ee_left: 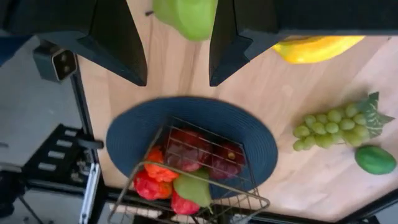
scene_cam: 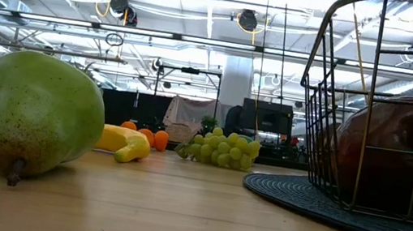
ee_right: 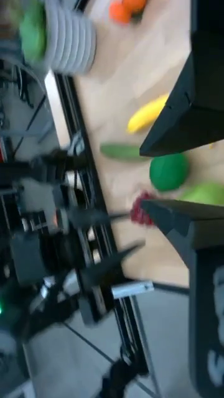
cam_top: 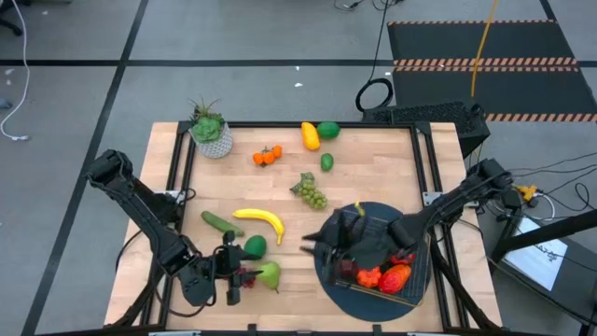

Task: Build produce basket
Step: Put the pear into the gold wire basket

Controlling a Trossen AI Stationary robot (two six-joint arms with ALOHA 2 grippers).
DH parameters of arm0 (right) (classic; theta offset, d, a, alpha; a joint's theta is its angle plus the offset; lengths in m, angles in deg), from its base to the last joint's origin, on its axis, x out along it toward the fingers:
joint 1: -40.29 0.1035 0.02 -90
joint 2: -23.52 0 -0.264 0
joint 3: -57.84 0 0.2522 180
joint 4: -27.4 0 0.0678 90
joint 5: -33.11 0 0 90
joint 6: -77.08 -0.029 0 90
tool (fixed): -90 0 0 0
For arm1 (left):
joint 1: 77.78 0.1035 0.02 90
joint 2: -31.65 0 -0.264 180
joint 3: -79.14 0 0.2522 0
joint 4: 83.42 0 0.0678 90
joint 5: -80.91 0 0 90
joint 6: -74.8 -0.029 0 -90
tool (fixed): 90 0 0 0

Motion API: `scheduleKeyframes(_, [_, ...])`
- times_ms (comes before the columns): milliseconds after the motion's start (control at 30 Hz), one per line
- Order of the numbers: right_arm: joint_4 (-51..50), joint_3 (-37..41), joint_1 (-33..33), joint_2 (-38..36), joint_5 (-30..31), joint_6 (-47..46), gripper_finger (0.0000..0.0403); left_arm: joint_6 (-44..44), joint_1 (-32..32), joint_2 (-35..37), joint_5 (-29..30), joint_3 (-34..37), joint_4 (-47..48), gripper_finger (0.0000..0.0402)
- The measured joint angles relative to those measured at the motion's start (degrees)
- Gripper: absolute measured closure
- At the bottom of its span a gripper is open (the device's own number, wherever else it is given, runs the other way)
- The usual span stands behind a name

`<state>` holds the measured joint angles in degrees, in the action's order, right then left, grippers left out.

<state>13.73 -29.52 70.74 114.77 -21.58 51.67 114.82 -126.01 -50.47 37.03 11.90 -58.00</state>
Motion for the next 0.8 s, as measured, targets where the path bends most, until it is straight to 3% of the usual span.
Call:
scheduleKeyframes(333, [0.0,-12.2,1.5,14.6,-5.6,-0.4,0.0264,-3.0,-4.0,0.0,9.7,0.0,0.9,0.0227])
scheduleKeyframes(567, [-0.3,-15.9,1.9,21.4,-7.3,-2.8,0.0264,-0.9,-4.2,0.0,10.0,0.0,4.6,0.0227])
scheduleKeyframes(800, [-1.6,-16.2,2.3,27.1,-8.6,-5.8,0.0261,-4.4,-2.0,0.0,11.0,0.0,5.2,0.0227])
